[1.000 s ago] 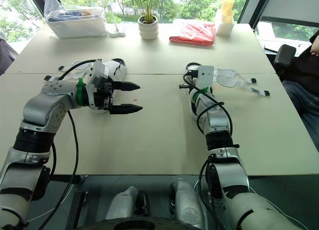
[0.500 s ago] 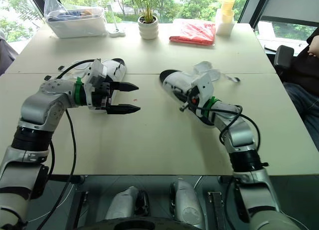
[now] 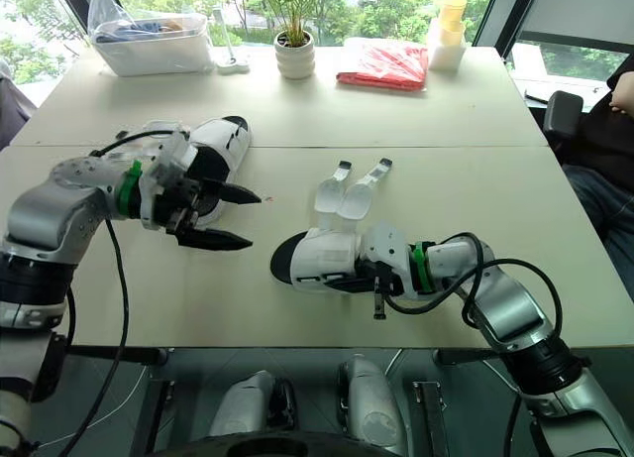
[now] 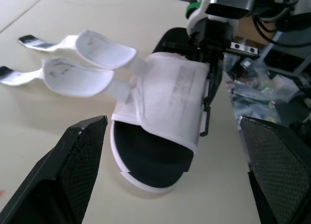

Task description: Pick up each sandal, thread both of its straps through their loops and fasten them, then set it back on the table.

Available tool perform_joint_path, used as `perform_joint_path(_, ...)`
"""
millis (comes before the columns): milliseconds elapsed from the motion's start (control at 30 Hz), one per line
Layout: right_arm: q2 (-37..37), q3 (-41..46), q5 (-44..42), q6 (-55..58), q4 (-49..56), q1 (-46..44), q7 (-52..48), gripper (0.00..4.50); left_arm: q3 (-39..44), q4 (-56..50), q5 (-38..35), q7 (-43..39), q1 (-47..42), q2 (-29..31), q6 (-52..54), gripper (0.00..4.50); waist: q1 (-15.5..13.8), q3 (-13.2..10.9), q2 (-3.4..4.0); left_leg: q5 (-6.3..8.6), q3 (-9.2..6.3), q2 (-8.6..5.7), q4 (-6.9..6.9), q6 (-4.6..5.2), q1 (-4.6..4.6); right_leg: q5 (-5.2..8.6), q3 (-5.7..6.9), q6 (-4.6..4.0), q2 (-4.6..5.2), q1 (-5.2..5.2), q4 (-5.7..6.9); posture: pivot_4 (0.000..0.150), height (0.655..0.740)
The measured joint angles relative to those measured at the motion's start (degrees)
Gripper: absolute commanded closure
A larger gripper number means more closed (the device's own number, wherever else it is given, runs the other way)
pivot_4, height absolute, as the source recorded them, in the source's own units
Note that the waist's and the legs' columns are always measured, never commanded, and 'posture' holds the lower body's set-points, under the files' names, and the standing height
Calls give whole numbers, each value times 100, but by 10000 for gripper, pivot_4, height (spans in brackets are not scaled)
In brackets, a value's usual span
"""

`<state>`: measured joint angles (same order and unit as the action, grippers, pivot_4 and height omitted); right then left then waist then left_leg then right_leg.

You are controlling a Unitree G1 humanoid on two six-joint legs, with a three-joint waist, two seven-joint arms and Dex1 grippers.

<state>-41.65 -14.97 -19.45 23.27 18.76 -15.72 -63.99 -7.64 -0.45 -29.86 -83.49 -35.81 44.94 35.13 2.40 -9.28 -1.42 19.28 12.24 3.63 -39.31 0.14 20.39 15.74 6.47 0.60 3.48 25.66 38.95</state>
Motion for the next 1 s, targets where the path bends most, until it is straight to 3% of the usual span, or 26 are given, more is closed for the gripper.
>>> perform_joint_path(100,19,-14,-4,3,32,48,1,44590,-56,-72,35,13,160,-12,-25,0,-7,-1,-2,0,-2,0,-4,0,1,0,0,0,0,0,1,1500,7278)
perform_joint_path(200,4,-31,-19,56,141,140,-21,33612,-55,-86,65,34,179,-18,-85,0,-13,-1,-2,0,-2,0,-4,0,1,0,0,0,0,0,1,1500,7278)
perform_joint_path(333,-70,-36,-102,203,390,394,-64,14008,-59,-63,150,143,252,-139,-235,0,-25,-1,-2,0,-2,0,-4,0,2,0,0,0,1,-1,1,1500,7278)
perform_joint_path(367,-135,-29,-113,225,510,465,-62,9009,-61,-35,176,175,254,-208,-269,2583,-37,-1,-2,0,-3,0,-6,1,2,0,0,0,1,-1,1,1500,7278)
perform_joint_path(433,-235,74,-162,299,742,607,-17,8830,-62,59,192,231,243,-316,-338,8620,-38,0,-3,1,-3,0,-7,1,2,0,1,0,2,-1,1,1500,7278)
perform_joint_path(667,-894,1332,-926,895,1656,1533,72,8830,-248,600,516,172,172,-556,-858,44023,-117,1,-5,1,-5,0,-7,2,-1,0,1,0,0,-4,0,1500,7278)
perform_joint_path(833,-939,2231,-1794,1488,1836,1871,290,8830,-548,1093,891,41,48,-886,-1415,44023,-181,1,-6,4,-10,-1,-21,7,1,0,3,-1,0,-13,0,1500,7278)
perform_joint_path(1000,-856,3068,-3135,2559,1448,1382,962,8830,-989,1897,1527,-3,-226,-1329,-2345,44023,-147,2,-10,9,-22,0,-40,15,2,-2,6,-2,0,-23,1,1500,7278)
